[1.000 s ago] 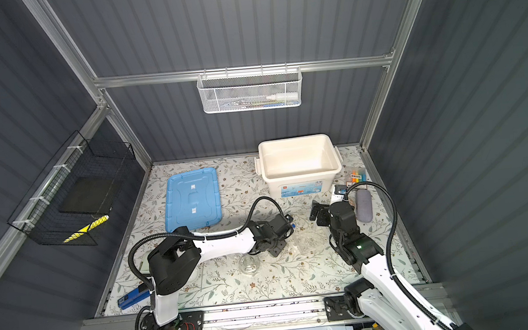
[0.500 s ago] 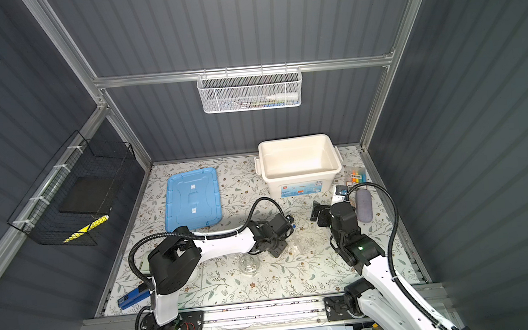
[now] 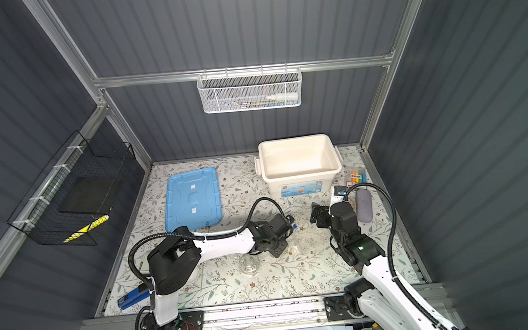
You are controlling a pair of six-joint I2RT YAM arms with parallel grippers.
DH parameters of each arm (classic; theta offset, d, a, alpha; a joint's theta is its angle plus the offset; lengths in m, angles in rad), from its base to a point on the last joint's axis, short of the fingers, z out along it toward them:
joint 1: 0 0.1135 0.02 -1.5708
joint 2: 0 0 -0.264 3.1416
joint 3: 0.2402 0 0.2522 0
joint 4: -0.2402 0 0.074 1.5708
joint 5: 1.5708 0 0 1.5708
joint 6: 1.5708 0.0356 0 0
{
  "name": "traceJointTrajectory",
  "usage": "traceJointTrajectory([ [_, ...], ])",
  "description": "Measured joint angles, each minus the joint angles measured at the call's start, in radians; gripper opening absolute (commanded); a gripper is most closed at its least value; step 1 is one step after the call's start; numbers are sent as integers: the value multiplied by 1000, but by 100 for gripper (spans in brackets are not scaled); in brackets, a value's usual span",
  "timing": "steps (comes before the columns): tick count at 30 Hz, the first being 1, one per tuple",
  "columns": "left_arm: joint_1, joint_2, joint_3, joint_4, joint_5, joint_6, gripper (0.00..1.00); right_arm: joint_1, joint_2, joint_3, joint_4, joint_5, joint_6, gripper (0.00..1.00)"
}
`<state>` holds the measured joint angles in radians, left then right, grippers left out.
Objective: Organize the chemistry lab equipment
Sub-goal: 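Lift the tube upright with the left gripper while the right gripper reaches toward it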
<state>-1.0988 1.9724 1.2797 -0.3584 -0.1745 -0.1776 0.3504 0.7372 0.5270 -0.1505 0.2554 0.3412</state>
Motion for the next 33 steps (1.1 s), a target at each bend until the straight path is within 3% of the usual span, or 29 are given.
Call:
traceJointTrajectory([
  [11,0,-53,-39,-3,-35,-16,15,0,15,113,-46,-95,-10,90],
  [25,1,-251,-143,93,-141,-19,17,1,126,241,-131,-208,-14,91],
  [33,1,-343,-210,175,-185,-16,17,1,223,314,-158,-308,-3,85],
])
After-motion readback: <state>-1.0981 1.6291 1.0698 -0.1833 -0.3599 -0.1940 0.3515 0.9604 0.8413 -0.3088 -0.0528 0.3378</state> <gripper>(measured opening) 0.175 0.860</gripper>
